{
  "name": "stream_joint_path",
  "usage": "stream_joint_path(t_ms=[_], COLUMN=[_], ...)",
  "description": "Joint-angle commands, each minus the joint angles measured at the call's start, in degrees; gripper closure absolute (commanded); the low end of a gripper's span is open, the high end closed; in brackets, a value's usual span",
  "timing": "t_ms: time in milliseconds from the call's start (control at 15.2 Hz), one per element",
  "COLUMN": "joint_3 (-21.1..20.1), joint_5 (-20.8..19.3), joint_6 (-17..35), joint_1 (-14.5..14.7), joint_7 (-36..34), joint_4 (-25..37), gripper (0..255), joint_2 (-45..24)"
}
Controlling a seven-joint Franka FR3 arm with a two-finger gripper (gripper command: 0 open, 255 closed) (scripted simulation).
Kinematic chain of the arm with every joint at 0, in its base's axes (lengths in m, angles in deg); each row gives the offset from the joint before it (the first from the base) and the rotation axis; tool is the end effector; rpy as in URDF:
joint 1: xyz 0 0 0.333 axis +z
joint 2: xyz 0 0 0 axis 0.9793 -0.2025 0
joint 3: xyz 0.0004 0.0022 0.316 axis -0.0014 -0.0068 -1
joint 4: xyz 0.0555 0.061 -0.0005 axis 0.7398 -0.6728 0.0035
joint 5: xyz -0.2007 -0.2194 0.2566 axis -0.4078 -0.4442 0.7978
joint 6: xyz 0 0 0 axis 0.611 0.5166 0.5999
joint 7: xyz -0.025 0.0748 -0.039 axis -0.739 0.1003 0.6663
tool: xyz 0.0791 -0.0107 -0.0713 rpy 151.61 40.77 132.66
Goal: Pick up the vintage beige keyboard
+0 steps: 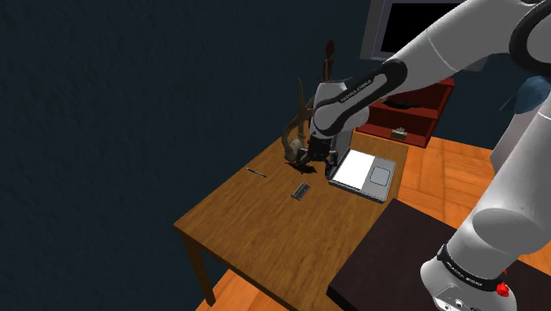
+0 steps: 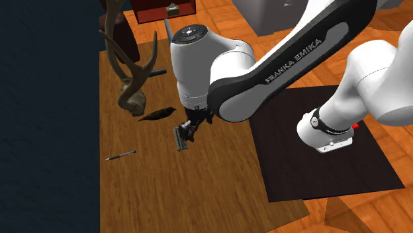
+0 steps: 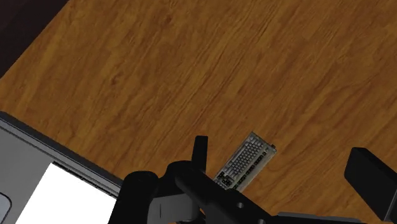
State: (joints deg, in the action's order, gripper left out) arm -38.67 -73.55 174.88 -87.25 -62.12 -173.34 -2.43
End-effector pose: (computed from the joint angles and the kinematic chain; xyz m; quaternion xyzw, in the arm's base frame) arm 0.4978 -0.0058 0.3008 -0.9186 0.3897 0.0352 0.0557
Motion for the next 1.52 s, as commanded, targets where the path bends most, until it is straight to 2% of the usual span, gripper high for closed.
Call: stream_joint_path(t_ms=[0, 792, 1452], joint_3=[0.3, 3.6, 3.1], joint_5=[0.4, 5.8, 6.6], joint_6=[2.5, 13.9, 17.8], joint_1=[-0.1, -1.4, -1.8], joint_7=[-2.9, -14.7, -13.8], joint_4=[2.0, 17.4, 19.7], gripper=[0, 0, 0], joint_2=[-4.2, -29.7, -35.8])
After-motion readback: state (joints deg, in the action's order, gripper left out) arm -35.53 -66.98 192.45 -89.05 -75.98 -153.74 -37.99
